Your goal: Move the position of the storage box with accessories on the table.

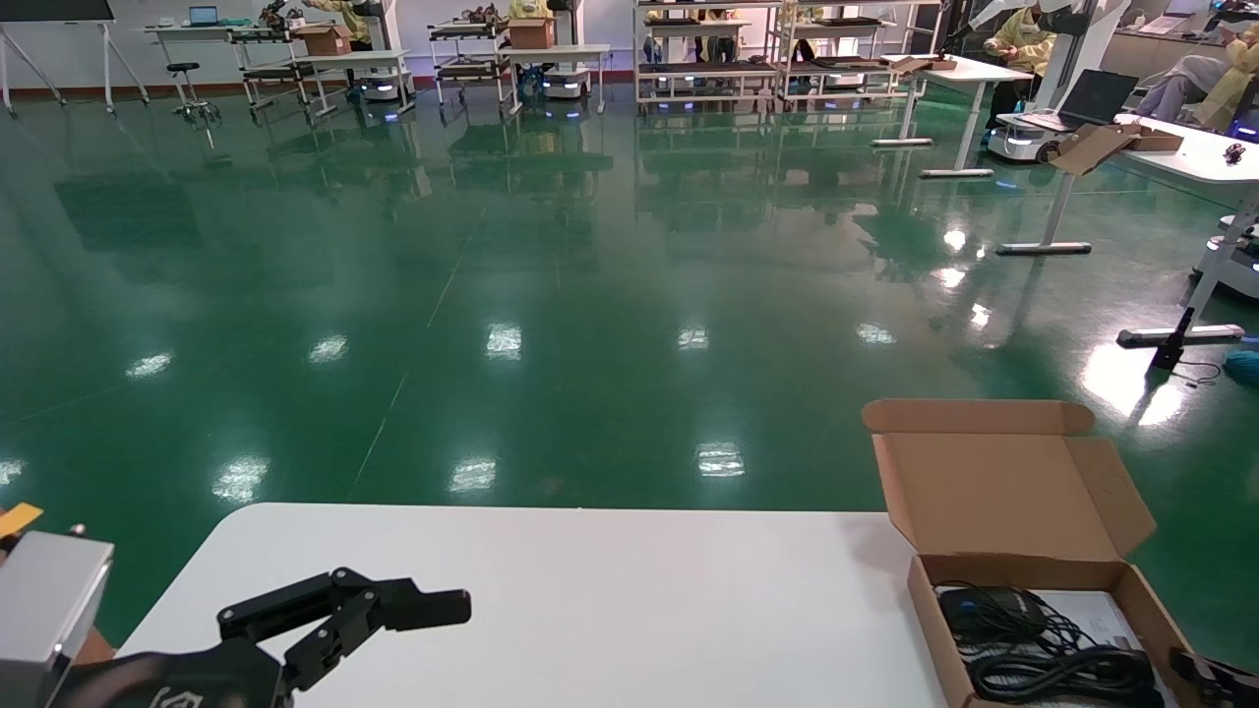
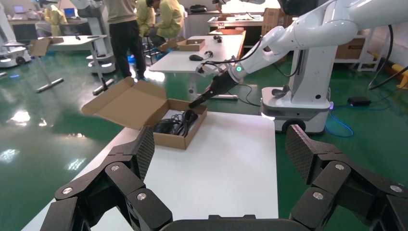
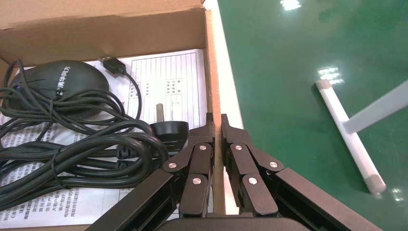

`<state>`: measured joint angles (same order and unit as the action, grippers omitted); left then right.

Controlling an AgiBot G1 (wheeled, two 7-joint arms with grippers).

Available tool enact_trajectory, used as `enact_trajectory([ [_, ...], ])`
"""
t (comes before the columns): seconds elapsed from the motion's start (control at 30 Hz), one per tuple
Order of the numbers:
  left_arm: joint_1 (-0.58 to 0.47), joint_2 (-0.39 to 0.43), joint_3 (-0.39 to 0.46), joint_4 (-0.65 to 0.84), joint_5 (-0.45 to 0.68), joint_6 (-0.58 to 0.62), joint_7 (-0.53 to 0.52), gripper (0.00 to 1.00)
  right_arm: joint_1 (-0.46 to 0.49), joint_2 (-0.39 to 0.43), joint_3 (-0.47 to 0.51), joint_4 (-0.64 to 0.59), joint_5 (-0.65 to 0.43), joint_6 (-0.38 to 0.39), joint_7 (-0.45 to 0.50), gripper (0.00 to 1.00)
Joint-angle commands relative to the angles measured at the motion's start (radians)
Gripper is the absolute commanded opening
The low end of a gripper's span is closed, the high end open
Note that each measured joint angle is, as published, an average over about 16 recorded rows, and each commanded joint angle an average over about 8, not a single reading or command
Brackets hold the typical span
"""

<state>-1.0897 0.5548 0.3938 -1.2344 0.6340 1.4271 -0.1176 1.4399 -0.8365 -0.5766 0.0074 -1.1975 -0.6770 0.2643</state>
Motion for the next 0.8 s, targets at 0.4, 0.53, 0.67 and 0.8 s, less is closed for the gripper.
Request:
enact_trajectory([
  [0.4,0.0,0.0,0.0,0.0,0.0,0.0,0.0,1.0,0.001,-0.008,0.003,-0.002,0.004,0.003,-0.01,0.76],
  [0.53,0.0,0.0,0.0,0.0,0.0,0.0,0.0,1.0,0.002,-0.004,0.004,-0.002,0.005,-0.003,-0.013,1.0],
  [0.67,0.0,0.0,0.0,0.0,0.0,0.0,0.0,1.0,0.004,-0.001,0.005,-0.001,0.007,-0.006,-0.016,1.0],
  [0.8,0.0,0.0,0.0,0.0,0.0,0.0,0.0,1.0,0.009,0.001,0.007,0.002,0.009,-0.008,-0.02,1.0],
])
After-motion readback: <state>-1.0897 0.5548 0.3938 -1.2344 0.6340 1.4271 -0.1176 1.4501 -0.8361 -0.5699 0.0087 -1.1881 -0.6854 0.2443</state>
